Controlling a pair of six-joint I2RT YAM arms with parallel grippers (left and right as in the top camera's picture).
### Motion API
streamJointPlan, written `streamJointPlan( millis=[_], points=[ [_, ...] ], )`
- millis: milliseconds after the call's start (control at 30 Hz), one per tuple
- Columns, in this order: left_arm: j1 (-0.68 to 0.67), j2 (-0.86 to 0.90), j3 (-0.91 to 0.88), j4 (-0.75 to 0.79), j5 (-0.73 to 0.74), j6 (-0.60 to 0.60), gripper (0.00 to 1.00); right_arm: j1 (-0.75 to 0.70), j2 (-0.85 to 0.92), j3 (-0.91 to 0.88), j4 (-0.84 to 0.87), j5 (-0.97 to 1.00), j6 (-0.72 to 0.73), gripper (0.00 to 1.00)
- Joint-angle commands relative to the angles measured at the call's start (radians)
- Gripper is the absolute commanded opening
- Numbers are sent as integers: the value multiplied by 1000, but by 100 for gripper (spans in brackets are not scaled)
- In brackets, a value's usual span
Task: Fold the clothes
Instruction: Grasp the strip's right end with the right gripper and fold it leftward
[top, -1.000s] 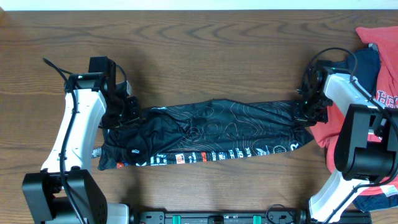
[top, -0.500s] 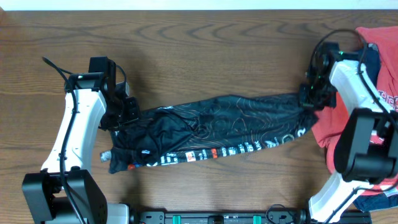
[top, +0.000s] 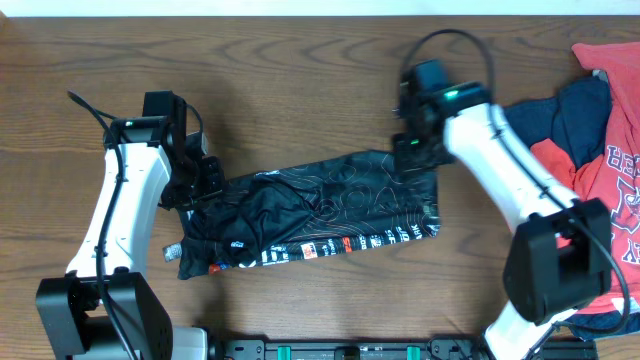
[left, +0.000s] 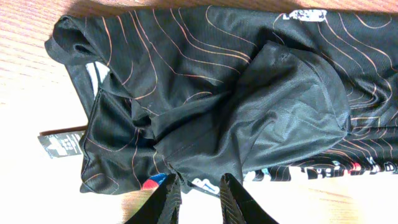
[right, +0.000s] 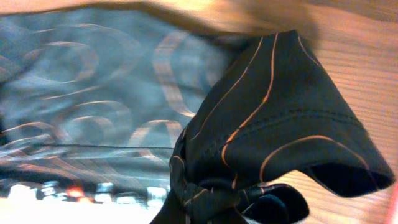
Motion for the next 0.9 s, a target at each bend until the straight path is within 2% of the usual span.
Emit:
streamJointPlan(
  millis=[0,267,400,500,733,867],
  points=[
    [-1,-9,0,-3,-8,-6,24,106,13,8,30,-21,83,1],
    [-1,-9,0,-4,-8,-6,25,274,64,6,74,-25,90,1],
    [-1,-9,0,-4,-8,-6,25,324,66,6,73,-53,30,3],
    [-1,-9,0,-4,-8,-6,25,338,66,6,78,-54,29,33],
    [-1,-9,0,-4,-9,-6,26,332,66,6,83,-40,-32,35],
    [-1,-9,0,-4,-9,-5,30,299,66,7,82,129,76,37]
  ],
)
